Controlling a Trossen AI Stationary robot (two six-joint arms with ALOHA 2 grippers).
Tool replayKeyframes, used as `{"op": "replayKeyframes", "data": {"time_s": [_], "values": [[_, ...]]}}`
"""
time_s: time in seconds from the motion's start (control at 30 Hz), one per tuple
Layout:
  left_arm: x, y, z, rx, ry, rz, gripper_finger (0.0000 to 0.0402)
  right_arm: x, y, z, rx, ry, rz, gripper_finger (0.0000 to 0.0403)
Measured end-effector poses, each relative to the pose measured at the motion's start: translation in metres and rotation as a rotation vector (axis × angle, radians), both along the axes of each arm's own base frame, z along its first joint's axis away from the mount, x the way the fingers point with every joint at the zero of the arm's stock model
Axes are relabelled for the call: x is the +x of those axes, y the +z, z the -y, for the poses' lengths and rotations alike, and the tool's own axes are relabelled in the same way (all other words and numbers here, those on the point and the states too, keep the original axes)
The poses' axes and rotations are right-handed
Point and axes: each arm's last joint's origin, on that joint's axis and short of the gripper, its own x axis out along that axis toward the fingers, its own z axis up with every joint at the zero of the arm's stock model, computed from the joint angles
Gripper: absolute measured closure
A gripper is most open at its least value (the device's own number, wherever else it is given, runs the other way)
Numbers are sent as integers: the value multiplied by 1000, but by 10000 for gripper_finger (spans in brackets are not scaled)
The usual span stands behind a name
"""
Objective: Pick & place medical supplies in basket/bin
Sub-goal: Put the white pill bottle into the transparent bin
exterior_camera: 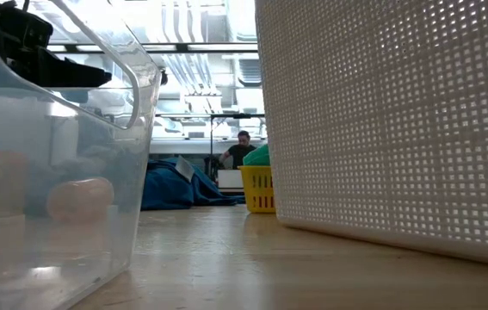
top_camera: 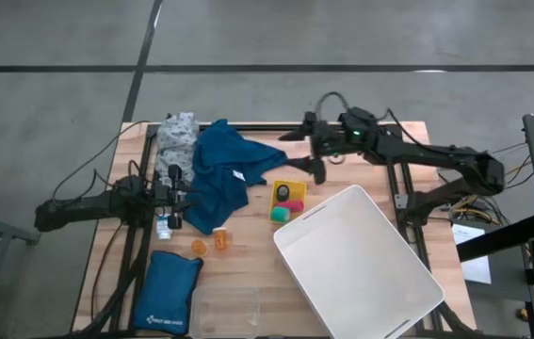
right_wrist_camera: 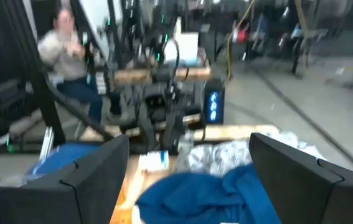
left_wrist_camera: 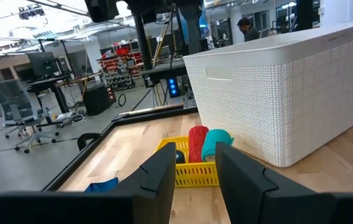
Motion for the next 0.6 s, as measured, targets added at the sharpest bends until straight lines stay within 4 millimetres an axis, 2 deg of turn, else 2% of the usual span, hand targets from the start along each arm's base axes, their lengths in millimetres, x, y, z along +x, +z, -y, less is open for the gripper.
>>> {"op": "replayKeyframes", "data": {"time_s": [0.2, 0.37, 0.47, 0.6], "values": [[0, 0, 0, 0, 0, 0, 284, -37, -13, 3, 76, -57, 151, 78], [0, 0, 0, 0, 0, 0, 284, -65, -19, 17, 231, -283, 178, 78], [0, 0, 0, 0, 0, 0, 284, -75, -21, 19, 217, -325, 188, 78], [0, 0, 0, 0, 0, 0, 284, -79, -26, 17, 188, -339, 182, 78]]}}
